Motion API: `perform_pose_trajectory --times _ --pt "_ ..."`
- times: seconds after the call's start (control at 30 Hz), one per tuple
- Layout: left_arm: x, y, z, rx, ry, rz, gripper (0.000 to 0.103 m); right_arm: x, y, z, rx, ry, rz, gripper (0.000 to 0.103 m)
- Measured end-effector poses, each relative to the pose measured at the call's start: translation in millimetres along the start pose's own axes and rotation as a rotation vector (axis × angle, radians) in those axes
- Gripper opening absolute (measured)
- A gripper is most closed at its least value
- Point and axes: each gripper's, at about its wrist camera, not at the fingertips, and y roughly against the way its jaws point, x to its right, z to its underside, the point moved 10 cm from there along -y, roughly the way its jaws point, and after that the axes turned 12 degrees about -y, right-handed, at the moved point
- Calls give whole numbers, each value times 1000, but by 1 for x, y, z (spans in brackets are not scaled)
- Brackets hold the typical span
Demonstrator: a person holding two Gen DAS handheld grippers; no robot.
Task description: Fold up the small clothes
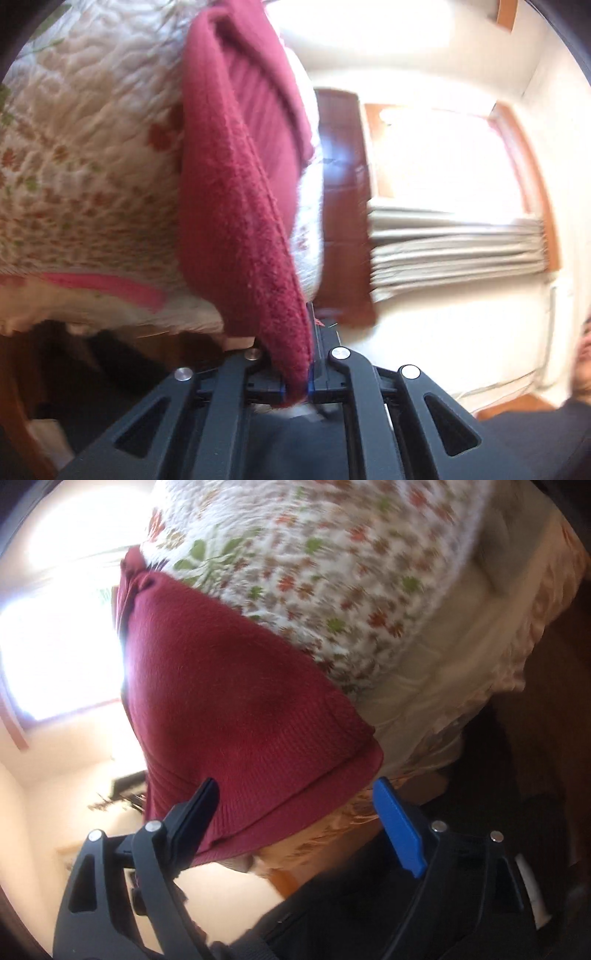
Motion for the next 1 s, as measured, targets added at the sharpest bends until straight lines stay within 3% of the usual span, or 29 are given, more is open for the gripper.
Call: perform_pose_trajectory --times 0.1,0.27,0.47,0.53,0.6,0.63,0.8,1.0 --pt "14 -4 -8 33 27 29 6 14 -11 6 -29 -102 -115 90" --pt "21 -7 -19 35 52 33 6 27 -44 15 -77 -211 -227 90" --pt "35 6 -32 29 54 44 6 14 -59 -1 -47 -272 -342 90" --pt "34 8 -29 25 50 43 6 11 -59 -6 -47 -293 -368 74" --pt "33 4 -25 22 52 37 6 10 -52 -11 -44 -296 -370 22" --pt "29 5 -24 21 57 32 6 9 -46 -11 -27 -284 -353 9" --pt "-3 18 -2 33 114 15 6 -20 3 -3 49 -170 -301 6" --pt "-17 41 18 83 153 43 6 -91 71 29 104 42 -291 6"
